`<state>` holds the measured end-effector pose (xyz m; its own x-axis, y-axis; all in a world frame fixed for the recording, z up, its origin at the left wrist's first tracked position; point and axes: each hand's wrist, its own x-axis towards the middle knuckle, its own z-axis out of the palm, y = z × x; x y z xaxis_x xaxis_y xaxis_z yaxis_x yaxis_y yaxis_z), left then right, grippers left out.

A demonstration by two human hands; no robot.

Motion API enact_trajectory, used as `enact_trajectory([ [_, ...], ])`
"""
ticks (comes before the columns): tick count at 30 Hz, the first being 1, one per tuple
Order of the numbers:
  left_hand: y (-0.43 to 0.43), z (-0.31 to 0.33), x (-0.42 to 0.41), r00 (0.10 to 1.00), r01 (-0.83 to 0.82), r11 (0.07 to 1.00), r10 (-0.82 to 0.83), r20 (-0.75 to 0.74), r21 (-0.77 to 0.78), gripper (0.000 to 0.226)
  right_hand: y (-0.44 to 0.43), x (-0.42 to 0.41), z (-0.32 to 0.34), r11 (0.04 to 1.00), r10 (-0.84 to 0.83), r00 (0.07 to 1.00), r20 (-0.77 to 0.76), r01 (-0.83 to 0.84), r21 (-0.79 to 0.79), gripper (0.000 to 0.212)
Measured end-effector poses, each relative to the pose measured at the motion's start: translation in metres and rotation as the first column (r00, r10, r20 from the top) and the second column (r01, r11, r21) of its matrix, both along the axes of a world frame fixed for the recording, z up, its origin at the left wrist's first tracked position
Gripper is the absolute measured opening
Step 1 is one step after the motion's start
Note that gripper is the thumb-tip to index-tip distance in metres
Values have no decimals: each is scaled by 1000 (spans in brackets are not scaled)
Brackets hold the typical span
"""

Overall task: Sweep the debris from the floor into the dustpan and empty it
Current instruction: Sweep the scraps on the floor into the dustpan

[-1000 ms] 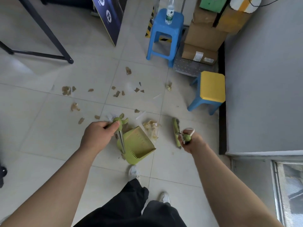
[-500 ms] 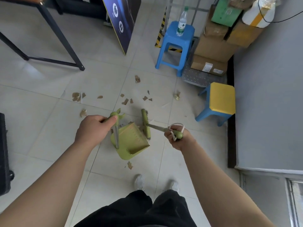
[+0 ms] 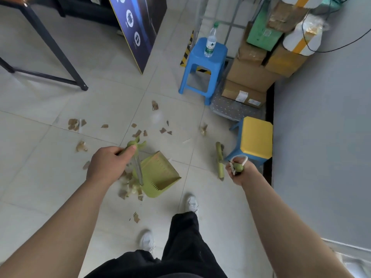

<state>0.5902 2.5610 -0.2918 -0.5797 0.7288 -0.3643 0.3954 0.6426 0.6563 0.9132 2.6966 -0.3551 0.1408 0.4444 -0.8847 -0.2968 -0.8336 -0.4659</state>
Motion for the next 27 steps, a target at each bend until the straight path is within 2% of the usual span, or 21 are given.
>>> enact_trajectory([
  [4,29,0,13,998,-61,998,61,17,-8,53,41,-3,-23,996,56,998,12,-55,-76,15],
  [9,58,-1,29,992,-124,992,124,28,-24,50,61,-41,-34,985,138,986,-95,-146,-86,24],
  [15,81,-9,47,990,-137,986,140,20,-92,56,84,-55,-22,937,321,932,-168,-338,-91,20],
  [17,89,-9,52,990,-133,985,137,24,-109,49,98,-49,-18,935,322,926,-197,-344,-87,19],
  [21,106,-8,54,990,-136,983,139,11,-122,53,118,-38,-10,948,288,915,-282,-315,-53,14],
  [27,125,-7,57,986,-162,979,165,10,-124,51,166,-19,5,929,369,922,-115,-371,2,19],
])
